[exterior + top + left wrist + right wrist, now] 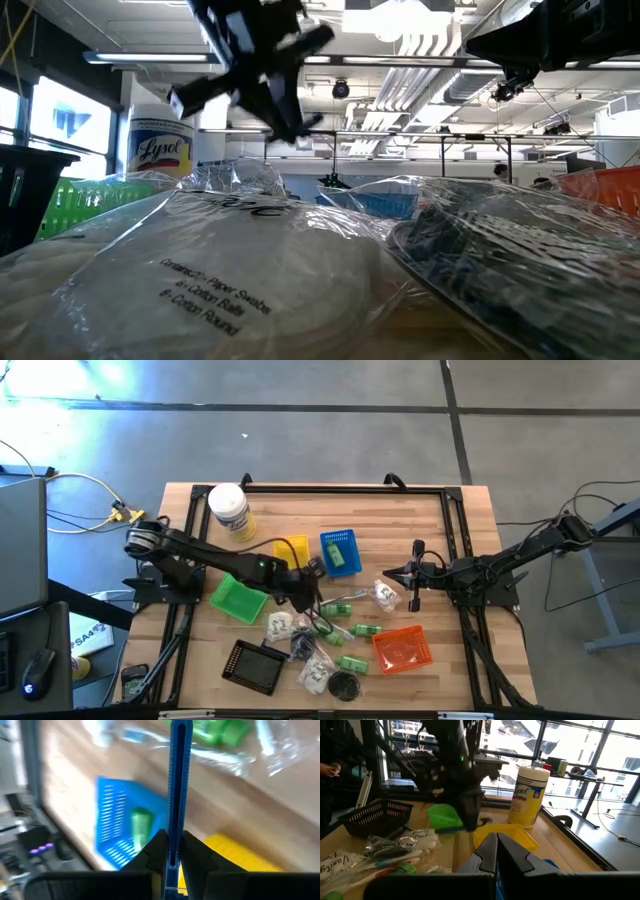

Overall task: Pick & Place Travel size toiletries
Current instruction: Put the razor into the yellow bin

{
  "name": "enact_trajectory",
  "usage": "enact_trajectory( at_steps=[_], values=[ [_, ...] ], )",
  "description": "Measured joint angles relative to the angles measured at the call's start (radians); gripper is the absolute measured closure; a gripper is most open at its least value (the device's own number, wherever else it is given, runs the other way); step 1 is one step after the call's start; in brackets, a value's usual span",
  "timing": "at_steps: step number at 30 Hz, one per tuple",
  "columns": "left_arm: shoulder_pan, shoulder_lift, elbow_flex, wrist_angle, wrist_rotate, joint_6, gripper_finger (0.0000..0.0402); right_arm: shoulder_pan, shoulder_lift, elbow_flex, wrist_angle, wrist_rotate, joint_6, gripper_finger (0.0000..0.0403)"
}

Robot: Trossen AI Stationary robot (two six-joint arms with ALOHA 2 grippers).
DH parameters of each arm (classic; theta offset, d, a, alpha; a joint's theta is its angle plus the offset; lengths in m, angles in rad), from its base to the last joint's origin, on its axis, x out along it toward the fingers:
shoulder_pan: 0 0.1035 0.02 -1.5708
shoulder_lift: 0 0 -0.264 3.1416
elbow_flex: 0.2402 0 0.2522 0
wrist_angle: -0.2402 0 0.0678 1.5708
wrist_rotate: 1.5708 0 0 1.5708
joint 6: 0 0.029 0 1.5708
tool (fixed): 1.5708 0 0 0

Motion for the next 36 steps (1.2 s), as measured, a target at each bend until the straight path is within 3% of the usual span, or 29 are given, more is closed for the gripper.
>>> enact_trajectory(
  at_steps=[7,14,25,36],
  values=[
    [0.144,-0.053,-0.011,-0.167,-0.016,0.054,0.0371,0.0,0.0,0.0,-0.001,0.0,0.0,0.04],
    [0.256,-0.053,-0.086,-0.136,0.069,0.083,0.0371,0.0,0.0,0.0,-0.009,0.0,0.0,0.04],
    [0.264,-0.039,-0.196,-0.001,0.095,0.107,0.0371,0.0,0.0,0.0,-0.008,0.0,-0.011,0.04],
    [0.264,-0.039,-0.208,-0.001,0.166,0.095,0.0352,0.0,0.0,0.0,-0.007,0.0,-0.009,0.04]
  ],
)
